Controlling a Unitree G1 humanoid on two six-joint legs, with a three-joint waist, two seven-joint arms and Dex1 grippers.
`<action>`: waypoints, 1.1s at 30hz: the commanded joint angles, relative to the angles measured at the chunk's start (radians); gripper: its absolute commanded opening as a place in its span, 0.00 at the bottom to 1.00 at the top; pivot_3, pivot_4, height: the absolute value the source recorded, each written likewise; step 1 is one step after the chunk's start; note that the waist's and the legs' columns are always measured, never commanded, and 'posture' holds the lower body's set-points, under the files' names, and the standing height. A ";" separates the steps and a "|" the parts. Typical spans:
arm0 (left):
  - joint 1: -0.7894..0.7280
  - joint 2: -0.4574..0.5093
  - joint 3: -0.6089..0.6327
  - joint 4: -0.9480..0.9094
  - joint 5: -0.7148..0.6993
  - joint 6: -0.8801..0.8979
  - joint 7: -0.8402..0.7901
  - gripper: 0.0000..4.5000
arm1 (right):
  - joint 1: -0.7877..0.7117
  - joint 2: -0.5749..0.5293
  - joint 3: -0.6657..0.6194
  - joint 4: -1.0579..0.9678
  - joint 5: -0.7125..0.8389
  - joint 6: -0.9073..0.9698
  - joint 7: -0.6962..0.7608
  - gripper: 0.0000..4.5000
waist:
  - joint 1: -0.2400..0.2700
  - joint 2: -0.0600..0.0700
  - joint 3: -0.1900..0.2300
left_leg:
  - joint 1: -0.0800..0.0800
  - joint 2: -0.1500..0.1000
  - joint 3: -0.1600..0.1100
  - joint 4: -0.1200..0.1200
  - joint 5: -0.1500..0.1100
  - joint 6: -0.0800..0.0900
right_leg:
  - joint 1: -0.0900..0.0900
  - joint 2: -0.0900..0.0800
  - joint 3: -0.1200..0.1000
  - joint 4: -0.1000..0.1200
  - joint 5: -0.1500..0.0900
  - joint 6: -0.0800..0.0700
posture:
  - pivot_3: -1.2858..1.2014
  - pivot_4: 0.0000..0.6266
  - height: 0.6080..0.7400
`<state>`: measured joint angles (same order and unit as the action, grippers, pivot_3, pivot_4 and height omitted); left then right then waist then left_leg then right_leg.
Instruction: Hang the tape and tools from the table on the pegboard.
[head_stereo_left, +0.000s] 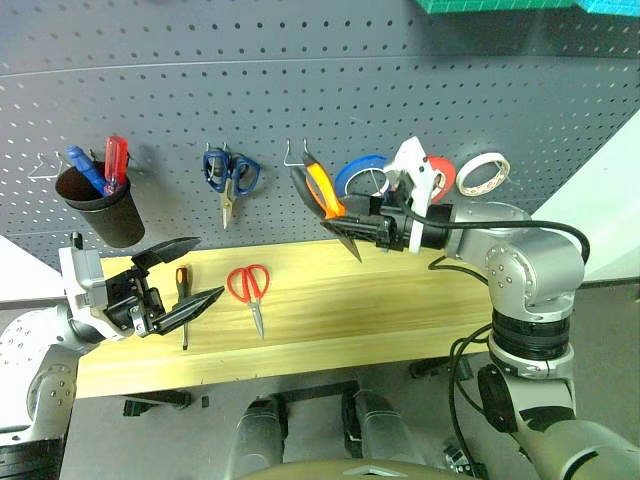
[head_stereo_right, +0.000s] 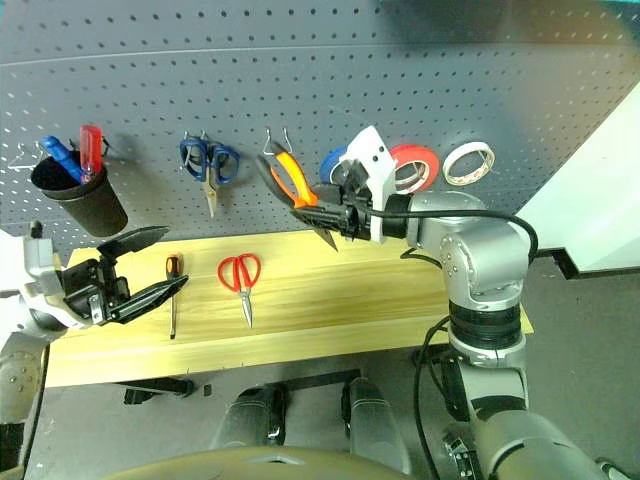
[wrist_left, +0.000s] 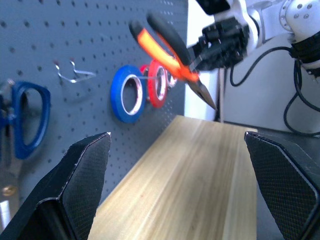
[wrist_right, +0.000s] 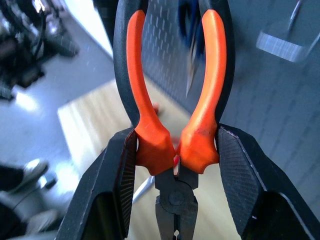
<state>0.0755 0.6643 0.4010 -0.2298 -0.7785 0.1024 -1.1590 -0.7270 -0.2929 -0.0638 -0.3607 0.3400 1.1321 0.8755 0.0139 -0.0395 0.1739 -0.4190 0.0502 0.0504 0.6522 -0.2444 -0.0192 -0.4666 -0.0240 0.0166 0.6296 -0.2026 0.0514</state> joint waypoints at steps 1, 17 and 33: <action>-0.007 0.007 0.078 -0.071 -0.076 0.032 0.049 1.00 | -0.087 0.038 -0.041 0.050 0.034 -0.071 -0.088 0.46 | 0.000 0.000 -0.013 | 0.001 0.000 0.000 0.000 0.000 0.000 | 0.001 0.000 0.000 0.000 0.000 0.000 | 0.60 0.04 1.00; -0.139 0.003 0.100 -0.032 -0.040 0.037 0.160 1.00 | -0.398 0.270 -0.128 0.470 0.044 -0.415 -0.479 0.46 | 0.031 -0.001 -0.053 | 0.009 0.000 0.001 -0.004 0.000 -0.001 | 0.007 0.000 0.001 -0.001 0.000 0.000 | 0.62 0.04 1.00; -0.186 -0.018 0.067 0.006 0.053 -0.005 0.192 1.00 | -0.320 0.363 0.037 0.604 -0.156 -0.752 -0.726 0.46 | 0.029 -0.001 -0.054 | 0.009 0.000 0.001 -0.004 0.001 -0.002 | 0.008 -0.001 0.001 0.000 0.000 -0.001 | 0.61 0.07 1.00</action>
<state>-0.0927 0.6417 0.4554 -0.2166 -0.7282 0.1179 -0.9718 -1.0418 0.0619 -0.0347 0.2584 0.1993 0.4213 0.1676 0.0432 -0.0406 0.1204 -0.4097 0.0501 0.0518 0.6484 -0.2434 -0.0209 -0.4589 -0.0245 0.0174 0.6295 -0.2026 0.0509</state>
